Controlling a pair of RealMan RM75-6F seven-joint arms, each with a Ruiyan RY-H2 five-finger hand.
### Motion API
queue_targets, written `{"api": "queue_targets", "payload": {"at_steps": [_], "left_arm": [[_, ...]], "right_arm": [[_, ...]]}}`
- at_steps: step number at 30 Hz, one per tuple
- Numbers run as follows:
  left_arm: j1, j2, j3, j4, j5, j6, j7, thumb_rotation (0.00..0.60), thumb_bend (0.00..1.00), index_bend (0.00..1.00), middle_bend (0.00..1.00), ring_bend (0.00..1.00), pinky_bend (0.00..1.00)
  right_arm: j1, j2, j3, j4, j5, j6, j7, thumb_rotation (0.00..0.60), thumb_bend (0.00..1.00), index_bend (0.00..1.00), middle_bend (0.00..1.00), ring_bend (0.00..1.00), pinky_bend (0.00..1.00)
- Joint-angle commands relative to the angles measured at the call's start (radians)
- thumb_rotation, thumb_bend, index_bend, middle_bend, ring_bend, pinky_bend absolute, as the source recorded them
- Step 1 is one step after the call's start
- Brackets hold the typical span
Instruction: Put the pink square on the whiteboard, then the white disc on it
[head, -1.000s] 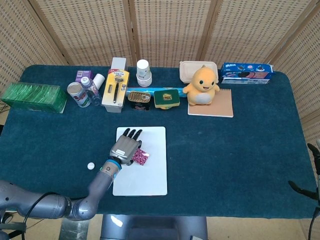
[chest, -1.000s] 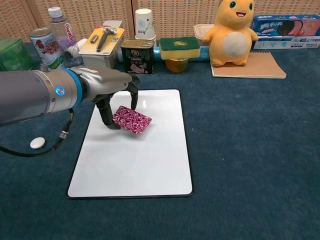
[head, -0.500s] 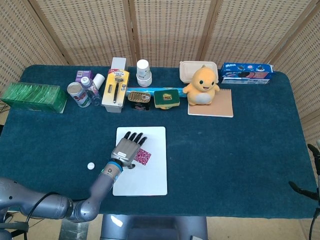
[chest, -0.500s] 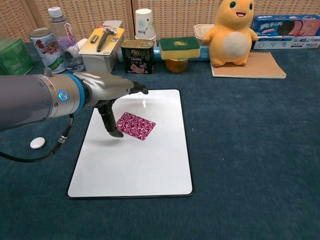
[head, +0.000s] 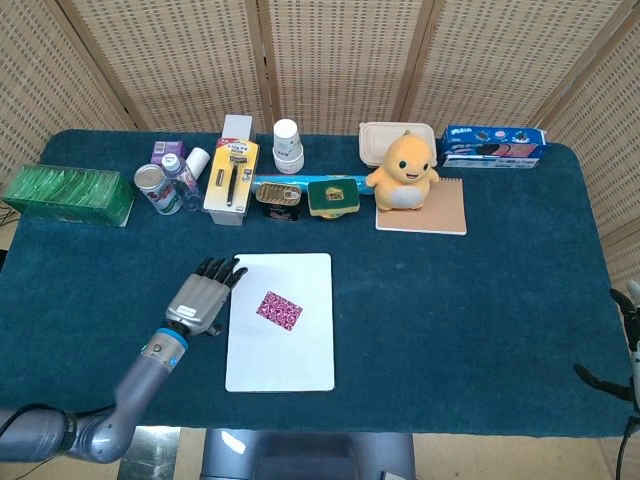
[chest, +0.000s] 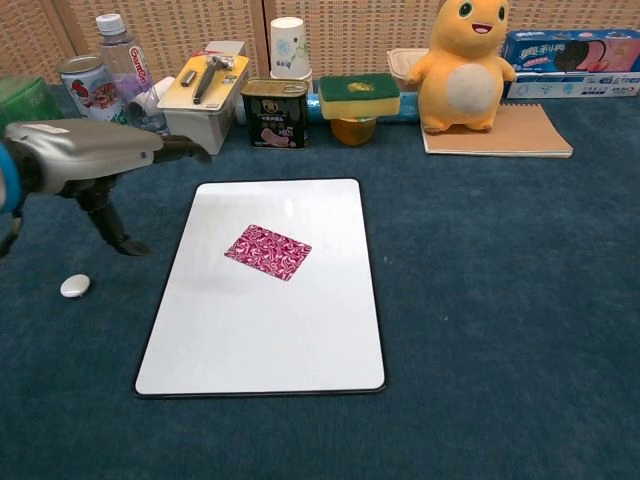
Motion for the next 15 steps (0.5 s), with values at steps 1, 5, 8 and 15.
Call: {"api": "queue_targets", "payload": {"at_steps": [1,5,8,15], "left_arm": [[0.082,0.048,0.067,0.023,0.108,-0.004,-0.109,0.600,0.18,0.19,0.00,0.00,0.03],[0.119,0.054,0.087,0.065,0.184,-0.019,-0.179,0.600,0.19,0.25,0.00,0.00,0.03],[0.157,0.049,0.101,0.096,0.229,-0.017,-0.226,0.600,0.19,0.26,0.00,0.00,0.03],[0.216,0.026,0.100,0.148,0.264,0.009,-0.245,0.600,0.20,0.30,0.00,0.00,0.03]], "right_arm": [[0.000,-0.002,-0.004,-0.003,-0.006,-0.001,-0.004,0.600,0.02,0.07,0.00,0.00,0.00],[0.002,-0.005,-0.005,-0.003,-0.014,0.000,-0.001,0.600,0.02,0.07,0.00,0.00,0.00],[0.001,-0.006,-0.005,-0.002,-0.013,0.003,-0.004,0.600,0.02,0.07,0.00,0.00,0.00],[0.002,-0.001,-0.003,-0.005,-0.005,-0.002,0.004,0.600,0.02,0.07,0.00,0.00,0.00]]}}
